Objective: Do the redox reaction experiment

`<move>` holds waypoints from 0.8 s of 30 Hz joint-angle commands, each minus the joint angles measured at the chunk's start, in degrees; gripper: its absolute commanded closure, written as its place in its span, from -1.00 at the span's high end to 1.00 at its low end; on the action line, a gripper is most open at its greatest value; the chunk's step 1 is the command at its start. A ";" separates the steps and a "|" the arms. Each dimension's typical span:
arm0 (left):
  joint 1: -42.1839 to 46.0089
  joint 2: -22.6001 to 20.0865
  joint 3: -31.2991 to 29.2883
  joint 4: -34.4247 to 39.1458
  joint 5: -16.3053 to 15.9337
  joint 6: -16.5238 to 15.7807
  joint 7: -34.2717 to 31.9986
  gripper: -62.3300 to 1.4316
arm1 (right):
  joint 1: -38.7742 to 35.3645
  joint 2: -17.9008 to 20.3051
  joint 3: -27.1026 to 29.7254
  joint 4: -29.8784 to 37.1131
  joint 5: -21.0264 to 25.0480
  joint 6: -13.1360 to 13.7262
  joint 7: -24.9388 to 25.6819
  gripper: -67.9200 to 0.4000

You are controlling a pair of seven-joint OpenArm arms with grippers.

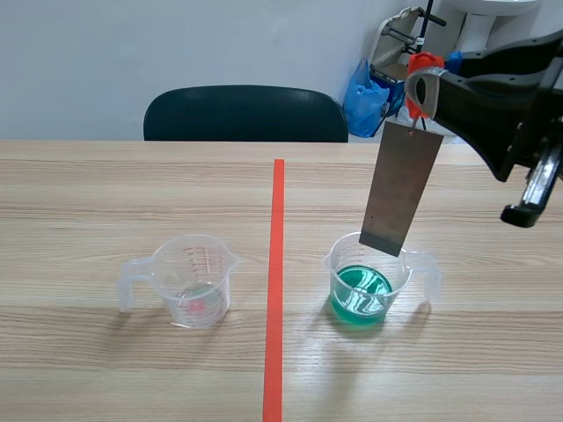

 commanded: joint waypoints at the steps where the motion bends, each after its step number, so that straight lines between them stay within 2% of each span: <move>1: -4.76 -1.97 4.37 0.52 -4.35 0.11 3.21 -0.90 | 0.66 0.79 0.81 0.92 0.68 0.04 0.85 -0.97; 5: -18.12 -6.84 16.81 0.52 -16.04 0.07 15.76 -0.90 | 0.66 0.79 0.81 0.92 0.83 0.04 0.85 -0.97; 7: -25.31 -7.98 23.10 0.52 -19.96 -0.07 19.85 -0.90 | 0.66 0.79 0.81 0.92 0.85 0.04 0.85 -0.97; 9: -32.59 -8.13 29.24 0.52 -22.47 -0.07 23.28 -0.90 | 0.66 0.79 0.81 0.92 0.85 0.04 0.85 -0.97; 12: -43.17 -7.48 38.80 0.50 -23.02 -0.04 28.24 -0.90 | 0.66 0.79 0.81 0.92 0.85 0.04 0.85 -0.97; 15: -53.48 -4.98 48.35 0.13 -23.67 0.52 34.51 -0.90 | 0.66 0.79 0.81 0.92 0.85 0.04 0.85 -0.97; 19: -64.54 1.01 58.42 -3.15 -25.83 1.03 39.78 -0.90 | 0.66 0.79 0.81 0.92 0.85 0.04 0.85 -0.97; 24: -72.89 9.33 66.79 -8.31 -27.34 3.02 43.23 -0.90 | 0.66 0.79 0.81 0.92 0.85 0.04 0.85 -0.97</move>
